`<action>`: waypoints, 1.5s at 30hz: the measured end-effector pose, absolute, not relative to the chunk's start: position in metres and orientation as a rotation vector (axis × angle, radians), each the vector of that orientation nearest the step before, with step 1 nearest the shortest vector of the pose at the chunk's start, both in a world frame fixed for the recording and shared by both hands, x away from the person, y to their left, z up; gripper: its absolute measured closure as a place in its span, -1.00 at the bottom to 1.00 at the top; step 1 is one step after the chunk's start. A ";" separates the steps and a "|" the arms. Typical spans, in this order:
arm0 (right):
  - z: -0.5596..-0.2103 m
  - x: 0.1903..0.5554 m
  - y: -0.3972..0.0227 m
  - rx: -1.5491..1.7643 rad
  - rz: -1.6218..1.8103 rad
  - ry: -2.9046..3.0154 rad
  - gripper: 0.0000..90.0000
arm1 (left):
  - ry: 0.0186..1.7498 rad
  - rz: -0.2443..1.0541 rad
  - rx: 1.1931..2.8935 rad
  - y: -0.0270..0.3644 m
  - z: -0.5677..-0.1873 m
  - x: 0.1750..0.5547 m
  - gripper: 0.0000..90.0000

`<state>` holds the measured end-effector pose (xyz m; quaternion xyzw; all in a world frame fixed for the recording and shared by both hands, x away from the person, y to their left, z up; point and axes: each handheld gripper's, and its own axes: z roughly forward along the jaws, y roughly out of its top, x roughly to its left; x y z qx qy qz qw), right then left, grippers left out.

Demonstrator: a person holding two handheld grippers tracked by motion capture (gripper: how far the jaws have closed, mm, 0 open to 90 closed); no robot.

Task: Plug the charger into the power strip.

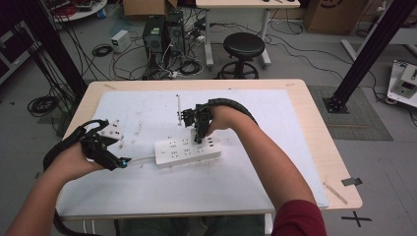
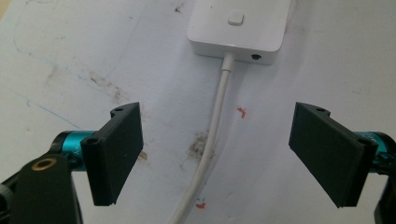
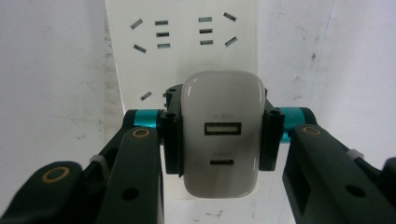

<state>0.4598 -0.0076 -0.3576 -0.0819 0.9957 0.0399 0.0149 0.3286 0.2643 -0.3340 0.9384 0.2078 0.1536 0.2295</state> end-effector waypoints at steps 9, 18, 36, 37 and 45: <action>-0.364 0.461 -0.005 -0.244 0.089 3.110 0.42 | 0.573 0.417 2.583 0.264 -0.334 0.328 -0.61; -0.365 0.460 -0.004 -0.226 0.078 3.109 0.42 | 0.581 0.412 2.587 0.263 -0.336 0.331 -0.61; -0.370 0.457 -0.002 -0.249 0.065 3.085 0.41 | 0.565 0.389 2.605 0.253 -0.345 0.339 -0.61; -0.370 0.457 -0.002 -0.249 0.065 3.085 0.41 | 0.565 0.389 2.605 0.253 -0.345 0.339 -0.61; -0.363 0.460 -0.008 -0.169 0.179 3.094 0.15 | 0.563 0.385 2.587 0.257 -0.343 0.341 -0.61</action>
